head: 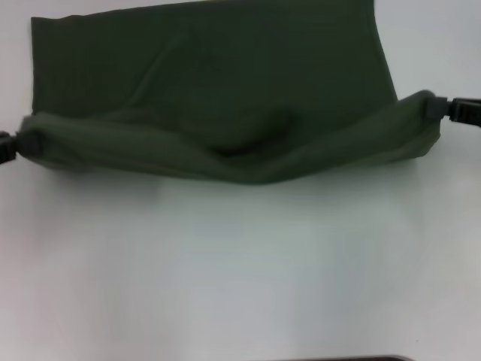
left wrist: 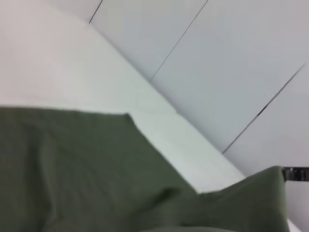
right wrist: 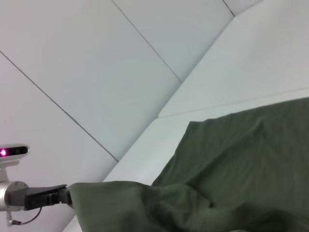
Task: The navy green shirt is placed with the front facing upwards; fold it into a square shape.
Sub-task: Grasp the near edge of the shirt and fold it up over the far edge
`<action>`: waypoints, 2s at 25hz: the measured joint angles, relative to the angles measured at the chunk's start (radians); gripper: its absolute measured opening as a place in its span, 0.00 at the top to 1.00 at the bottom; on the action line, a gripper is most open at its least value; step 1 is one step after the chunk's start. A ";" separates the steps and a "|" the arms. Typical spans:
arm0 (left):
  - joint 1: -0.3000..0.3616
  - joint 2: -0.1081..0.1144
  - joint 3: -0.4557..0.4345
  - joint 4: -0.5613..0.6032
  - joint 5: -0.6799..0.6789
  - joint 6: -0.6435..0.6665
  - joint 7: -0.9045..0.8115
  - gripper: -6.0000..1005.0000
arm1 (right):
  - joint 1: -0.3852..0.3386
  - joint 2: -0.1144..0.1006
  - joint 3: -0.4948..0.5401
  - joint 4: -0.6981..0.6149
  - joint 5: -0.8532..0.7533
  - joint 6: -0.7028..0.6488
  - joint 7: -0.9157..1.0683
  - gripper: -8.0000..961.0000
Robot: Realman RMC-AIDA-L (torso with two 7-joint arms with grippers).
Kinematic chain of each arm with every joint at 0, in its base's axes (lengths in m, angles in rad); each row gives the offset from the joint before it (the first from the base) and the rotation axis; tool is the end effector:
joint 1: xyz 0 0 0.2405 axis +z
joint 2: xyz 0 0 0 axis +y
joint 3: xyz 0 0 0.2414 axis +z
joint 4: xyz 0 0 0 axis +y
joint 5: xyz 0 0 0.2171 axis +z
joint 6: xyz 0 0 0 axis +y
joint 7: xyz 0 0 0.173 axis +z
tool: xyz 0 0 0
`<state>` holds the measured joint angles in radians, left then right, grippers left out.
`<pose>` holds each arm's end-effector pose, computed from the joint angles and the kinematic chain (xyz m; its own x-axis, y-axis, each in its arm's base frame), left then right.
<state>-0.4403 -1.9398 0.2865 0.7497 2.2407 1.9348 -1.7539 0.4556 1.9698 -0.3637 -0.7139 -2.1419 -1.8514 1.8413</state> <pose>-0.3002 0.2860 0.0834 0.5210 0.6590 0.5424 0.7634 -0.6440 0.0492 0.2866 0.3030 0.0652 0.4419 -0.6878 -0.5759 -0.7917 -0.6009 0.1101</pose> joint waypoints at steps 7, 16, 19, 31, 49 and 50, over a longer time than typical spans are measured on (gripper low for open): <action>0.007 0.000 -0.003 0.018 -0.036 0.018 0.001 0.97 | 0.002 -0.003 -0.005 -0.011 0.021 -0.009 0.014 0.95; -0.008 -0.014 0.012 0.008 -0.034 -0.072 -0.004 0.97 | 0.000 0.012 -0.022 0.001 0.013 0.053 0.017 0.95; -0.026 -0.016 0.014 -0.005 -0.033 -0.104 -0.008 0.97 | 0.004 0.014 -0.021 0.001 0.015 0.070 0.023 0.96; -0.163 -0.009 0.065 -0.109 -0.027 -0.322 -0.026 0.97 | 0.082 0.017 -0.024 0.002 0.019 0.211 0.079 0.96; -0.355 -0.065 0.135 -0.183 -0.035 -0.803 -0.072 0.97 | 0.228 0.022 -0.093 0.071 0.019 0.607 0.155 0.95; -0.359 -0.071 0.135 -0.183 -0.035 -0.824 -0.072 0.97 | 0.237 0.022 -0.104 0.081 0.019 0.640 0.155 0.95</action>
<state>-0.7996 -2.0111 0.4217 0.5663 2.2056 1.1106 -1.8262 0.6928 1.9922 -0.4673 -0.6325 -2.1230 -1.2112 1.9963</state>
